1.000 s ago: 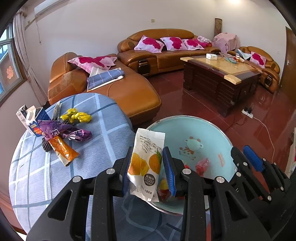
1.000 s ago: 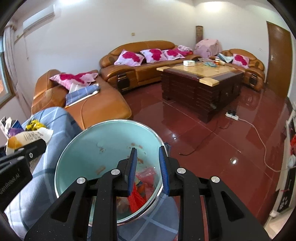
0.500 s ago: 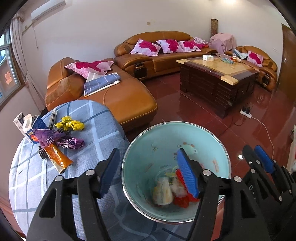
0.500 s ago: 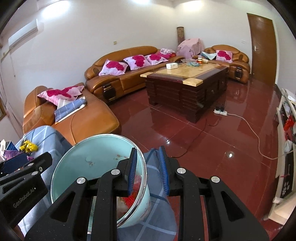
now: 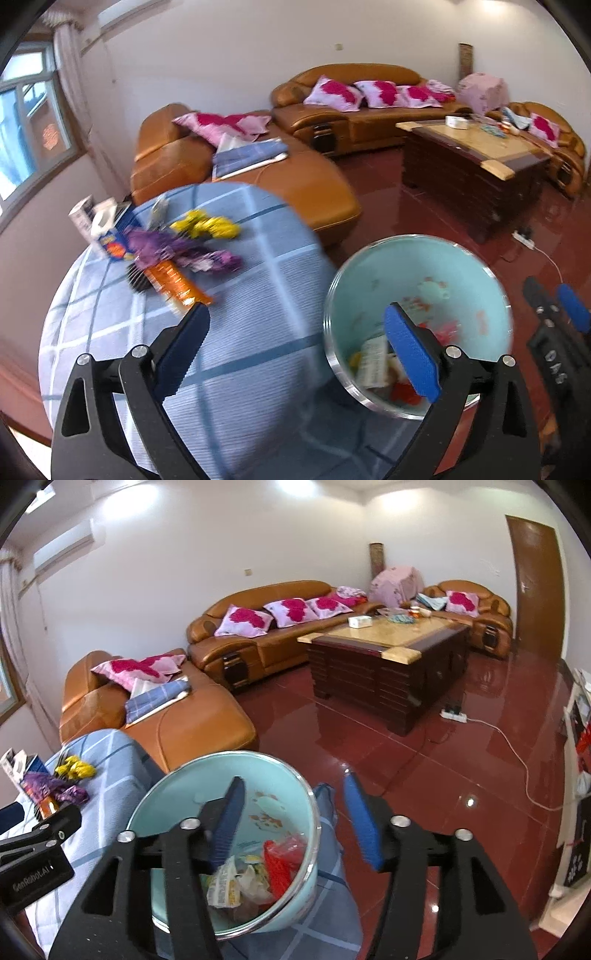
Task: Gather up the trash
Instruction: 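Move both open grippers back over the table toward the remaining wrappers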
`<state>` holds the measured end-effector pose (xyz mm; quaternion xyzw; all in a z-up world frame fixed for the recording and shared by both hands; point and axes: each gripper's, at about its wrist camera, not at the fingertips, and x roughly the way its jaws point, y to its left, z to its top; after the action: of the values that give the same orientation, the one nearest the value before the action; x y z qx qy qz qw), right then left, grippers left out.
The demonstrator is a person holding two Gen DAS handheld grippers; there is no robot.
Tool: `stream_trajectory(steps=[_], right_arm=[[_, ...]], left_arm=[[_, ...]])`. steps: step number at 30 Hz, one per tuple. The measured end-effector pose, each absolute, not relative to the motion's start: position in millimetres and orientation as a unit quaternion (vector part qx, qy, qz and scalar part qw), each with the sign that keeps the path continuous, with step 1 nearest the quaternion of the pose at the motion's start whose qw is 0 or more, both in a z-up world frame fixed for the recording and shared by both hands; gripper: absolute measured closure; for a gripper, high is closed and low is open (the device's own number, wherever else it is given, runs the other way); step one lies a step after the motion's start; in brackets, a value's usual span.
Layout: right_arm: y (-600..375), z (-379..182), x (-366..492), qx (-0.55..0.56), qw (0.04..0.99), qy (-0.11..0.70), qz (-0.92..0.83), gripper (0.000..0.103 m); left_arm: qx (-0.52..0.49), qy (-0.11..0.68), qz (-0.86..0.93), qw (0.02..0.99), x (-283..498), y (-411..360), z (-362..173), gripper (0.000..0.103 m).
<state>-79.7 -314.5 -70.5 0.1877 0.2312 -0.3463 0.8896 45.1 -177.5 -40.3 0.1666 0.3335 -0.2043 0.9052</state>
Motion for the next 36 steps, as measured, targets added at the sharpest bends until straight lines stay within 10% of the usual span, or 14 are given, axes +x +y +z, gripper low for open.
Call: stream_trajectory(steps=[10,23,36], right_arm=[[-282.2,-75.6,-67.2,0.135,0.898,0.237,-0.346,0.024],[-242.1,-75.6,-22.5,0.092,0.917,0.281,-0.267,0.046],[-227.7,-72.4,13.6,0.078,0.922,0.3,-0.233,0.048]], left_arm=[[0.149,0.365,-0.147,0.907,74.3,-110.2,-65.8,0.009],[0.094,0.408,-0.081,0.905,120.0,-35.5,-91.1,0.01],[0.015,0.423,-0.076,0.903,185.0,-52.6,-81.8,0.024]])
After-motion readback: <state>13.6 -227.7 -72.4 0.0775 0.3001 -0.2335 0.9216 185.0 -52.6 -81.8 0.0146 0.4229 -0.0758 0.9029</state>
